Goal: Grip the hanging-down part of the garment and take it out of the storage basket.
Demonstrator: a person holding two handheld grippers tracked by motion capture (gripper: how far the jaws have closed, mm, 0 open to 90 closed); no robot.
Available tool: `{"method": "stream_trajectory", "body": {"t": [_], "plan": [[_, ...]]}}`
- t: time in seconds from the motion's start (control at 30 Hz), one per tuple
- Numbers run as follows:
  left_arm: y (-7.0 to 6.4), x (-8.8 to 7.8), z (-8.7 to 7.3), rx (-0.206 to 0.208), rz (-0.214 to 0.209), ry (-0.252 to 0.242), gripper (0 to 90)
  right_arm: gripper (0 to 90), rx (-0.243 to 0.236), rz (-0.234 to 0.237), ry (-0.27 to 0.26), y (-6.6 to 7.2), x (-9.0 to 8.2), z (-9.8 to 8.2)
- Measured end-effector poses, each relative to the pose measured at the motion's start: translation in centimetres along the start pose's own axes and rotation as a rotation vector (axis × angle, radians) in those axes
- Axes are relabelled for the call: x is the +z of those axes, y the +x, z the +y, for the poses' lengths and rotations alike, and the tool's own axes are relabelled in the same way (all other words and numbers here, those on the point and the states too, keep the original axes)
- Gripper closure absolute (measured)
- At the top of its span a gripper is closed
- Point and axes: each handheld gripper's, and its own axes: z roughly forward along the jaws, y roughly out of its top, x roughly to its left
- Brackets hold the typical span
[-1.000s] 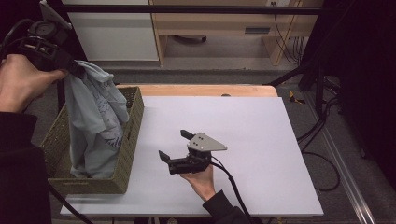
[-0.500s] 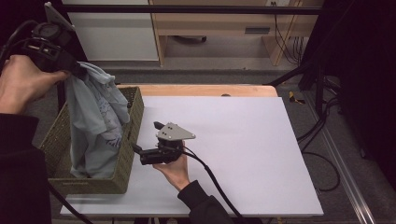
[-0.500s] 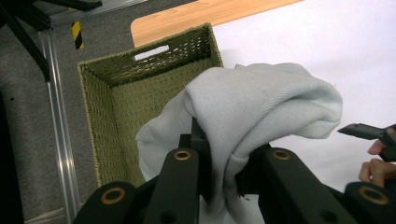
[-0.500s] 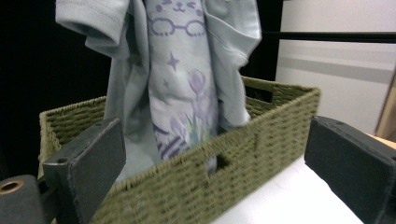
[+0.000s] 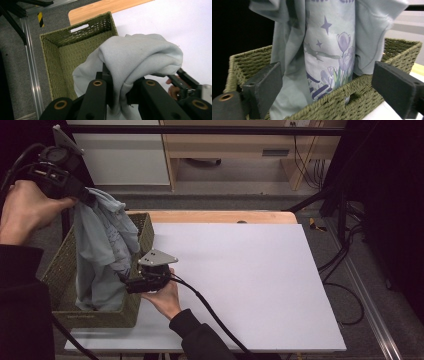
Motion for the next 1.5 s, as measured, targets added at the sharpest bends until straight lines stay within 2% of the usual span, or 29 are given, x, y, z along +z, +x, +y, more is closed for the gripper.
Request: {"method": "stream_trajectory", "body": {"t": [0.03,0.07,0.13,0.2,0.3,0.53,0.7,0.8,0.9,1.03,1.13,1.2,1.3,1.43,1.47,1.5], "plan": [[-0.1,0.0,0.0,0.003,0.000,0.000,79.7,12.5,0.010,-0.006,0.010,0.1,0.2,0.0],[-0.1,-0.1,0.0,0.002,0.000,0.000,79.7,13.1,-0.007,-0.009,0.007,-0.1,0.5,-0.1],[0.0,0.0,0.0,0.000,0.001,-0.001,79.7,14.3,-0.010,-0.012,0.004,0.0,1.2,-0.3],[0.0,0.0,0.0,0.000,0.003,-0.001,79.7,14.8,-0.007,-0.010,0.021,0.0,1.3,-0.3],[0.0,0.0,0.1,0.002,0.002,0.000,79.7,20.6,0.007,-0.011,0.048,-0.1,2.2,-0.5],[-0.2,0.0,0.0,0.005,0.002,-0.003,79.7,42.6,0.025,0.011,0.069,-0.2,3.1,-0.8],[-0.1,0.0,-0.1,0.004,0.001,0.000,79.7,58.6,0.004,0.005,0.098,0.0,3.5,-0.9],[0.0,0.0,-0.1,0.004,0.003,-0.001,79.7,75.3,-0.019,0.001,0.104,0.2,3.6,-1.1],[0.0,0.0,-0.2,0.005,0.002,-0.002,79.7,86.7,-0.008,0.013,0.107,0.3,3.5,-1.0],[0.1,-0.1,-0.2,0.003,0.003,-0.005,79.7,88.5,0.030,0.035,0.115,-0.1,3.1,-0.7],[0.2,-0.3,-0.3,-0.002,0.005,-0.010,79.7,88.9,0.037,0.045,0.102,-0.3,2.4,-0.3],[0.4,-0.3,-0.4,-0.004,0.004,-0.010,79.7,89.0,0.021,0.052,0.075,-0.6,1.8,0.1],[0.6,-0.4,-0.6,-0.010,0.007,-0.012,79.7,89.2,0.035,0.058,0.055,-0.6,0.5,1.0],[0.8,-0.5,-0.8,-0.015,0.008,-0.017,79.7,89.3,0.010,0.050,0.015,-1.2,-1.1,2.2],[0.8,-0.5,-0.8,-0.015,0.008,-0.017,79.7,89.3,0.022,0.047,0.007,-1.3,-1.6,2.5],[0.8,-0.5,-0.8,-0.015,0.007,-0.018,79.7,89.3,0.014,0.044,-0.006,-1.5,-2.0,2.9]]}}
